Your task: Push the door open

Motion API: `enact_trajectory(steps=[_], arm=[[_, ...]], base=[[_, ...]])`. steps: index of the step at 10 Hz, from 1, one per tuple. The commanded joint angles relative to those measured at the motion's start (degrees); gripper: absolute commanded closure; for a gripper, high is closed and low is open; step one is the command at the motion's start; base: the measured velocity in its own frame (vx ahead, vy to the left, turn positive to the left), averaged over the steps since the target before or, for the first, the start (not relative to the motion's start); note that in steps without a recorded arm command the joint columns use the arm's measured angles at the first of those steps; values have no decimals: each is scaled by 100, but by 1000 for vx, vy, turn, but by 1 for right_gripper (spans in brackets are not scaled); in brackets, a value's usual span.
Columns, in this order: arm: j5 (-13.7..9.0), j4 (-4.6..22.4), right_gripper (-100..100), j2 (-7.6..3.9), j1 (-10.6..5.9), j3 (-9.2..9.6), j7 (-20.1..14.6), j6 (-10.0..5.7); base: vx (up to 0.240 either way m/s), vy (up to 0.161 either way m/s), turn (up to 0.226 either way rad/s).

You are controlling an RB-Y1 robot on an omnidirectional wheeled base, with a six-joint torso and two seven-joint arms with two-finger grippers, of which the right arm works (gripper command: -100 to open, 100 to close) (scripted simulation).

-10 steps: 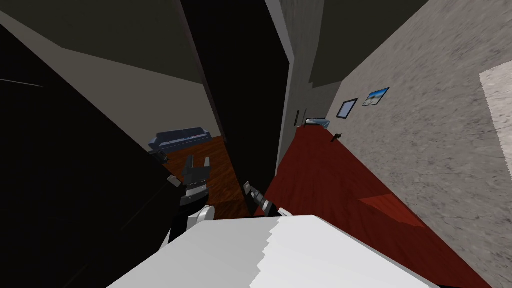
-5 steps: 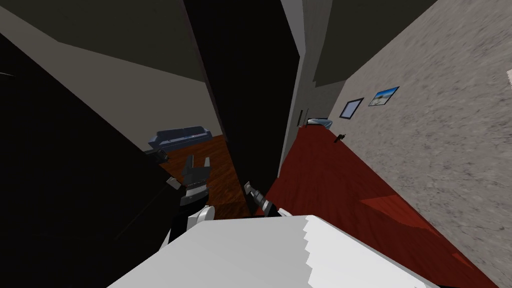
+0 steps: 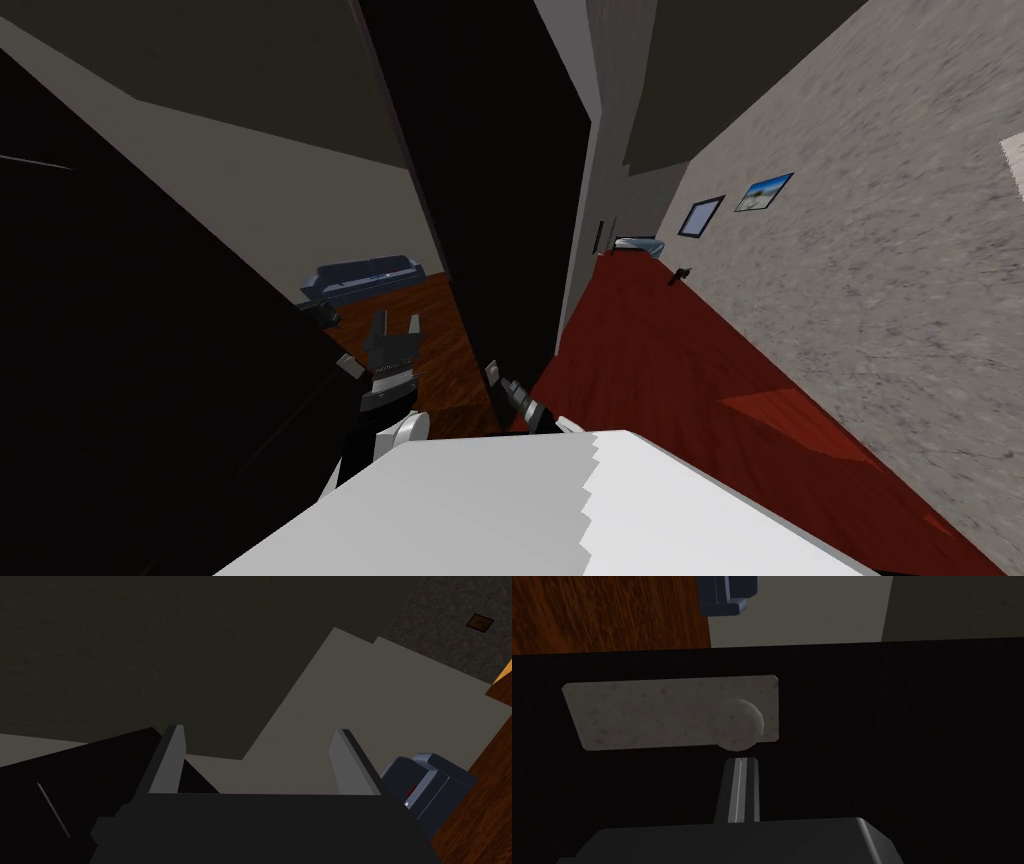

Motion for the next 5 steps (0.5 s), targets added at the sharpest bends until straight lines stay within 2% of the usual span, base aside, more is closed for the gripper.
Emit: enact_trajectory(steps=[1, 4, 5], arm=[[-15, -10, -100, -7, 1, -80, 23, 36], [-34, -23, -100, -15, 1, -184, 53, 84], [-29, -20, -100, -8, 0, -160, 48, 76]], base=[[-117, -57, -121], [-183, -94, -71], [-77, -39, -9]])
